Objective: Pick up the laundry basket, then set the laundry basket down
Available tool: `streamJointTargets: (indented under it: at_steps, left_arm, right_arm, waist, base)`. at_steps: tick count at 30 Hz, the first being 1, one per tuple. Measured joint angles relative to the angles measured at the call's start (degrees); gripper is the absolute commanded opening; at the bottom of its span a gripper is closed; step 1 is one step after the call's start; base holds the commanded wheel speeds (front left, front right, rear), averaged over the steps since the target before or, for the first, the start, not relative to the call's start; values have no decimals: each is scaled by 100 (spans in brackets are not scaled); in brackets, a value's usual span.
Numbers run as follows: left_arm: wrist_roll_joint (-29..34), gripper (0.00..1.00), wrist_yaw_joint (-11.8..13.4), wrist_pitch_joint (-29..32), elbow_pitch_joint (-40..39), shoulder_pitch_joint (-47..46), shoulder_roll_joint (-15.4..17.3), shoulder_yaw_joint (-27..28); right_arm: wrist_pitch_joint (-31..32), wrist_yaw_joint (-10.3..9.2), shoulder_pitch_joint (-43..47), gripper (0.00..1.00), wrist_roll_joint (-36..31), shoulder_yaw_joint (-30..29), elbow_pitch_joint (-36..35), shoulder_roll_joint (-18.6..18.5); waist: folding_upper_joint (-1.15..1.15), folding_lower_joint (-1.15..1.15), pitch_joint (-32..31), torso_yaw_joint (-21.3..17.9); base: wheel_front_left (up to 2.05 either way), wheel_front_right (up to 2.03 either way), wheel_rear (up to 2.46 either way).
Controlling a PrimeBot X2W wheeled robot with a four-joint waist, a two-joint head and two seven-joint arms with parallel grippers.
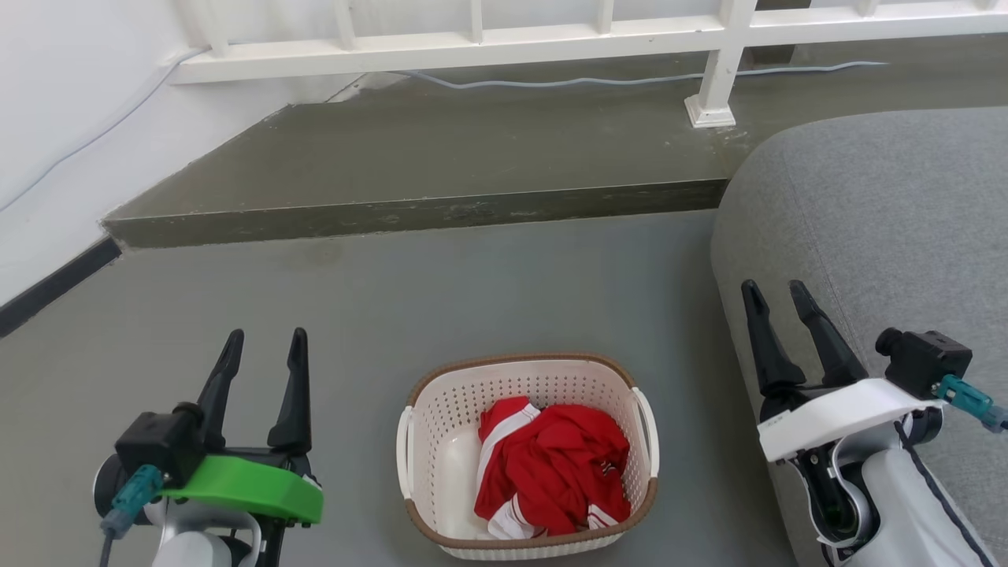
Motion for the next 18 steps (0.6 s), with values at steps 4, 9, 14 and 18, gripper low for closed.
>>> streamJointTargets:
  at_steps: [4, 9, 14, 18]
  left_arm:
    - [282, 100, -1, -66, -57, -3, -2, -37]
    - [498, 100, -5, -129, -85, -8, -7, -53]
    - [498, 100, -7, -129, -82, -8, -10, -46]
    - [498, 100, -7, -129, -79, -8, -12, -45]
  right_arm:
    - [-81, 2, -1, 100, -315, 26, 0, 7]
    - [-141, 3, -1, 100, -581, 33, 9, 12]
    - [-142, 4, -1, 100, -625, 0, 21, 52]
    - [-148, 4, -1, 100, -664, -40, 32, 68]
  waist:
    - [0, 0, 12, 3]
    - [0, 0, 18, 8]
    - [0, 0, 17, 11]
    - [0, 0, 22, 12]
  base:
    - [0, 0, 0]
    - [0, 0, 0]
    - [0, 0, 0]
    - [0, 0, 0]
